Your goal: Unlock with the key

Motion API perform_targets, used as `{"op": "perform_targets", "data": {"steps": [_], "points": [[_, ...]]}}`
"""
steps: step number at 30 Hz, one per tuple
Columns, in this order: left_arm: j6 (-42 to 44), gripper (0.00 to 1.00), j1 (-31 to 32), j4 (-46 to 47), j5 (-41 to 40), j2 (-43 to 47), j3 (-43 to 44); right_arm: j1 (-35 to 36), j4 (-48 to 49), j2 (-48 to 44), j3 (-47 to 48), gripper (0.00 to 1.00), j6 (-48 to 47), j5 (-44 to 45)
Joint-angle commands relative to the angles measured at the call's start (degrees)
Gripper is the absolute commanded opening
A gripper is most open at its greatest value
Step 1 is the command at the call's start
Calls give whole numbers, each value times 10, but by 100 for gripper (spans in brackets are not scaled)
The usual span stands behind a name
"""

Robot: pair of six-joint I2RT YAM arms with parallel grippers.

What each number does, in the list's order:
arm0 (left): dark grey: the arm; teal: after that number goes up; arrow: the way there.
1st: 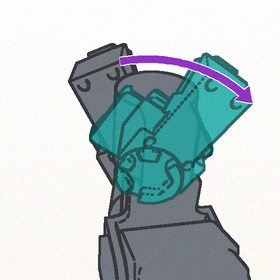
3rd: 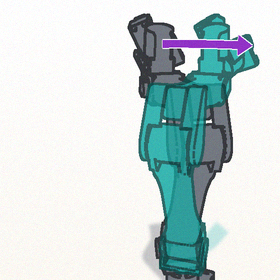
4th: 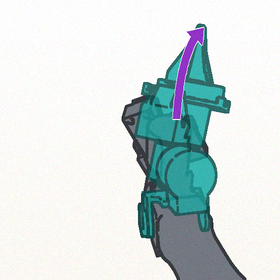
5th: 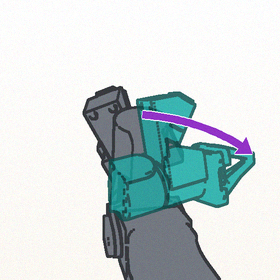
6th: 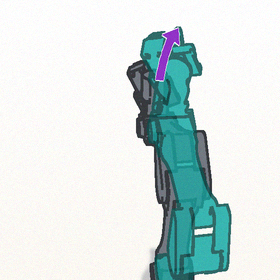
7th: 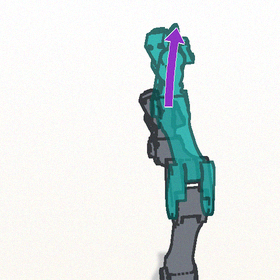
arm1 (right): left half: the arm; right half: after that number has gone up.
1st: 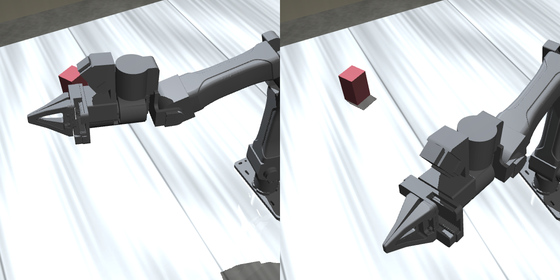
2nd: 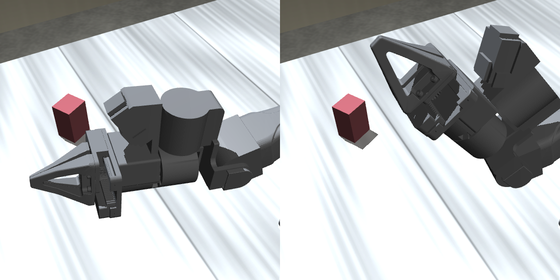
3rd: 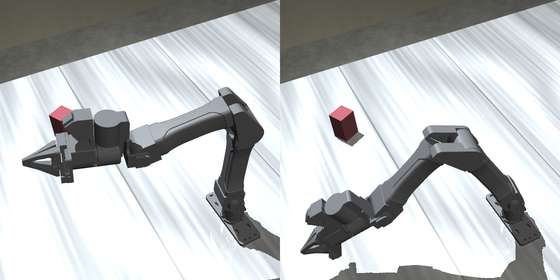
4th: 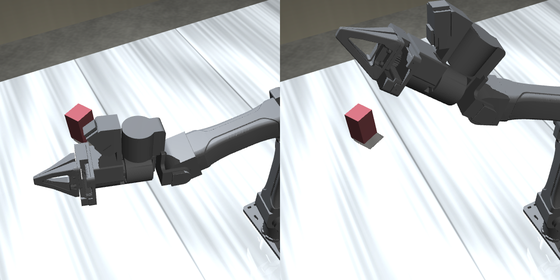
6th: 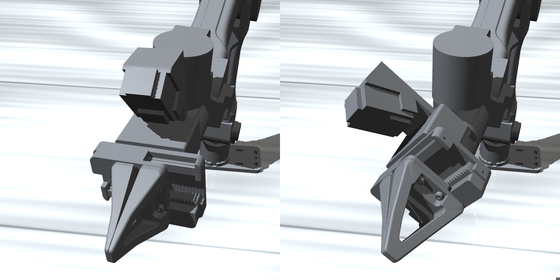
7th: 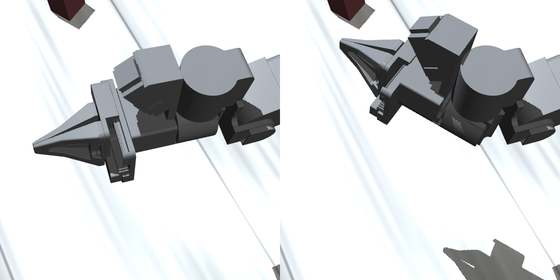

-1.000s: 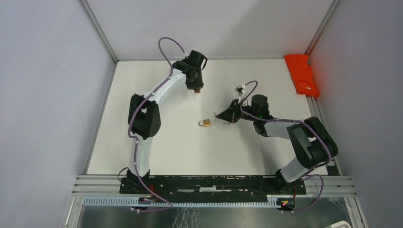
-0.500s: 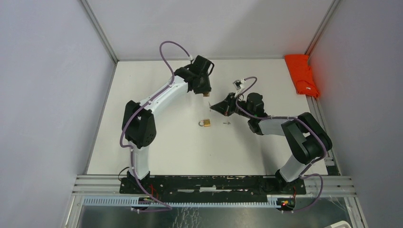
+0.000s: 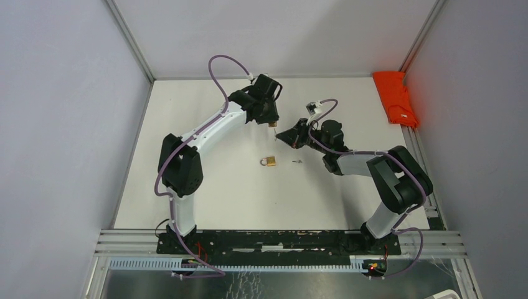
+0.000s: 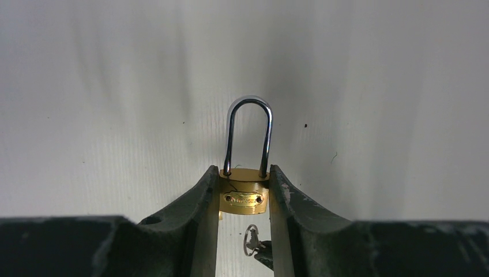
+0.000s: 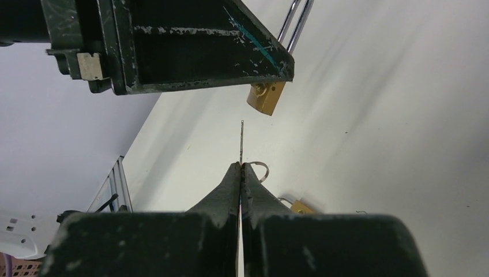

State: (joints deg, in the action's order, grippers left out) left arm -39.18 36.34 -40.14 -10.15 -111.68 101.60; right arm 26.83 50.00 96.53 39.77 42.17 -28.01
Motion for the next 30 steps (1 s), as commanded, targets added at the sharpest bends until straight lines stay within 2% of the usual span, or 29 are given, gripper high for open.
{"op": "perform_targets", "data": {"steps": [1,30], "points": [[-18,2,0,23,-6,37,8,4,26,11,8,0,-2,13],[-23,2,1,31,-5,55,-12,14,53,10,16,0,28,23]]}}
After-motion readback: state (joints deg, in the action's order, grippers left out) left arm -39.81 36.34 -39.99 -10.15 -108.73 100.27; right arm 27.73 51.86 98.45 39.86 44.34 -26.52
